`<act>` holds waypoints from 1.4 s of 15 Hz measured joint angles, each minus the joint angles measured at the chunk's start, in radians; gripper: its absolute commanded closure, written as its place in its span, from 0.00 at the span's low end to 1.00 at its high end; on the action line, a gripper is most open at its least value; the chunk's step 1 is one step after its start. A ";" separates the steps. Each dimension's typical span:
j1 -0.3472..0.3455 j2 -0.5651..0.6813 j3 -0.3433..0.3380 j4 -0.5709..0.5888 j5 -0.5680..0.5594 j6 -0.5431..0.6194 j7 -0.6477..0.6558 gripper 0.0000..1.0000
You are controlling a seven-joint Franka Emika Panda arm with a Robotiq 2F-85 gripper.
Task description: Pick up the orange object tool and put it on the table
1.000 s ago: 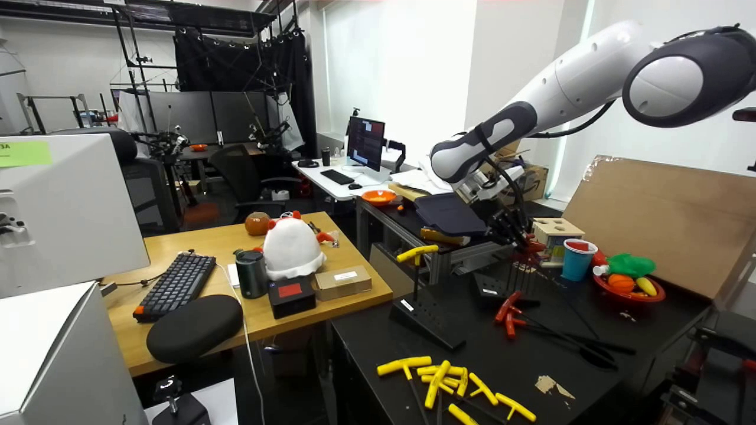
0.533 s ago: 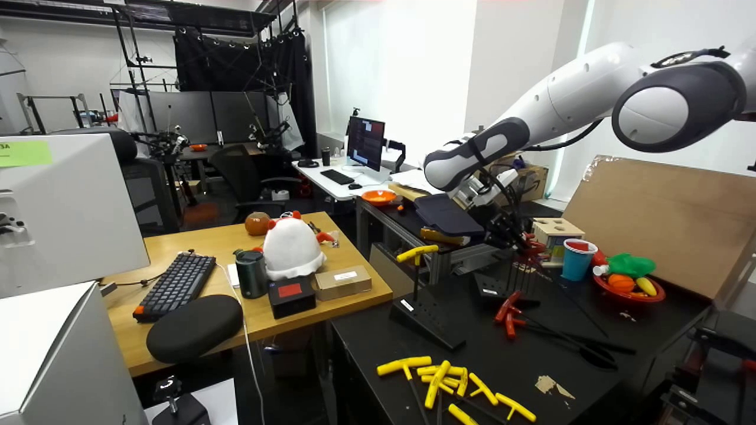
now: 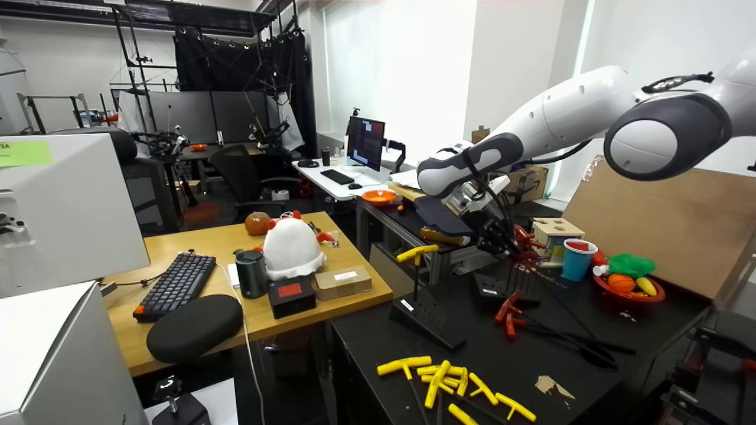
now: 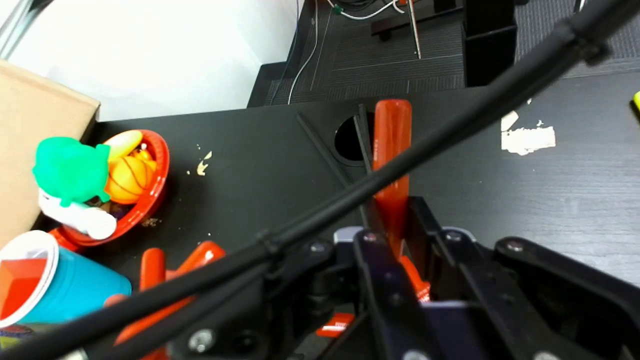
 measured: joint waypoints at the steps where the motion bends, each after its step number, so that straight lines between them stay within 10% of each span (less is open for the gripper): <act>1: -0.003 0.012 0.000 0.022 0.000 0.000 -0.013 0.95; 21: -0.033 0.097 0.009 0.132 0.006 0.017 -0.205 0.95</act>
